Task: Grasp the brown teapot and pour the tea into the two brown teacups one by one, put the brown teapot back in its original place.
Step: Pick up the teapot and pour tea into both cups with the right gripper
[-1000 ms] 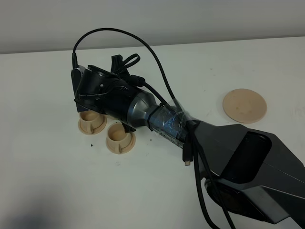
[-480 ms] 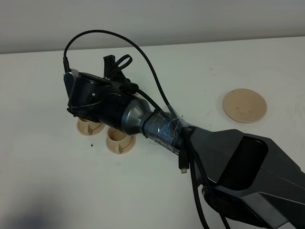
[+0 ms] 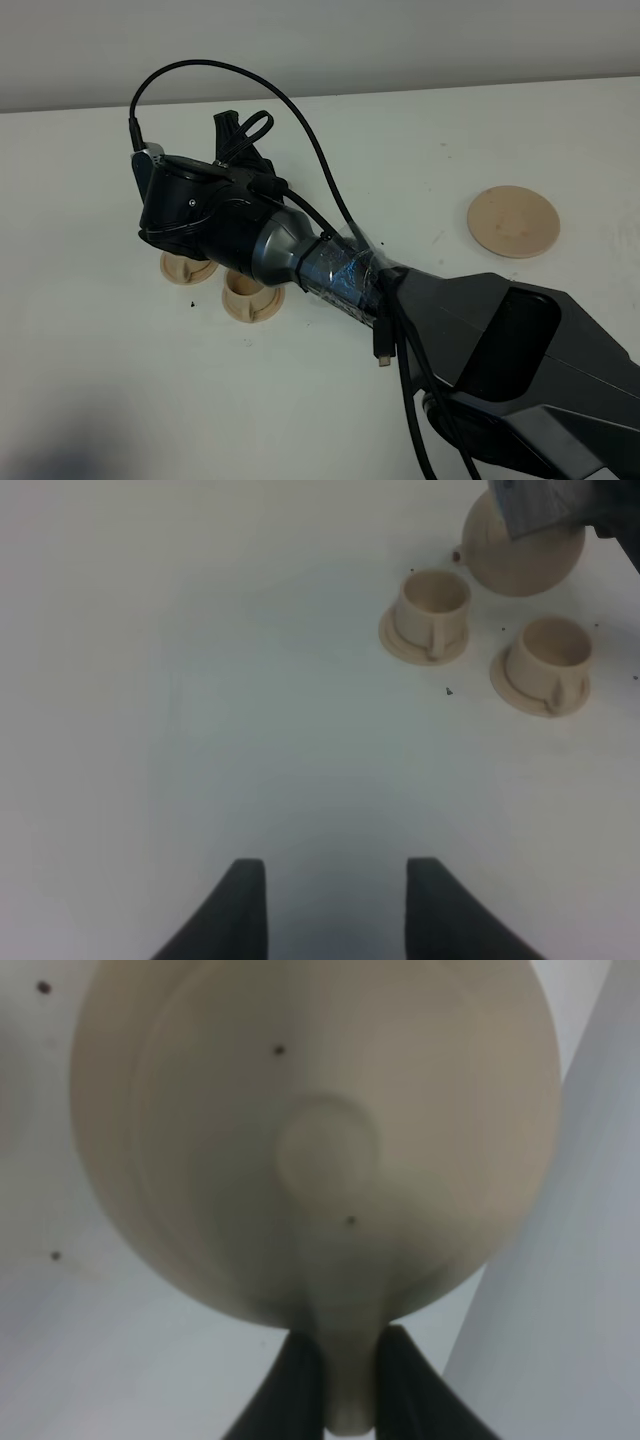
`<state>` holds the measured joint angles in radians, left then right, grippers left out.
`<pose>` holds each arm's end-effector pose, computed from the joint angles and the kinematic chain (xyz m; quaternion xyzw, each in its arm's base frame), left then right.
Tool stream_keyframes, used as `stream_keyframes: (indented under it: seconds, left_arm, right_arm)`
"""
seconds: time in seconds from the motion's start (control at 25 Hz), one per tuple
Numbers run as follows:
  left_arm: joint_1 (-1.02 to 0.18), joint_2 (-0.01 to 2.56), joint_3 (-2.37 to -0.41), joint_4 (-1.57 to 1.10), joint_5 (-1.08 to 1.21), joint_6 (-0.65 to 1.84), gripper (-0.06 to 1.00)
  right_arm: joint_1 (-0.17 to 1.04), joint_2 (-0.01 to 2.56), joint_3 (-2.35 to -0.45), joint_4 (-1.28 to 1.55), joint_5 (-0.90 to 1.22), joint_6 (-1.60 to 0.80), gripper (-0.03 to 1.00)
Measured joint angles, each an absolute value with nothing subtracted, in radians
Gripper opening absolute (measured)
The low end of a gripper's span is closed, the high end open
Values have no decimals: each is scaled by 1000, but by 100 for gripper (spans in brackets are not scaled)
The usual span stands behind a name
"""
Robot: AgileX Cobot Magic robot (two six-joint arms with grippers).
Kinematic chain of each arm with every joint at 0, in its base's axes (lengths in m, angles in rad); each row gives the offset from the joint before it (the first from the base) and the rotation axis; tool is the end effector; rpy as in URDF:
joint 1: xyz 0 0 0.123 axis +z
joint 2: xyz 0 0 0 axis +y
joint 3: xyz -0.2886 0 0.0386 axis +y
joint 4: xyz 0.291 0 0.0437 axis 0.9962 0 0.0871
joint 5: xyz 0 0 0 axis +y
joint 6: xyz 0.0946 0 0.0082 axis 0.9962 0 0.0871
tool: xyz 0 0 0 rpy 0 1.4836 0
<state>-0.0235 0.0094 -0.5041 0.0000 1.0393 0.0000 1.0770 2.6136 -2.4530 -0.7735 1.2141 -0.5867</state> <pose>0.0323 -0.0008 0.2989 0.0100 0.8489 -0.0062 0.5283 0.3350 0.4912 0.1657 -0.7319 0.5580 -0.3257 0.2163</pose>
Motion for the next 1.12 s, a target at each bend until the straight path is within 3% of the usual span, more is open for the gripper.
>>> stream_keyframes:
  seconds: [1.12]
  left_arm:
    - [-23, 9, -504, 0, 1039, 0, 38]
  right_arm:
    - [1077, 2614, -2453, -854, 1211, -612, 13]
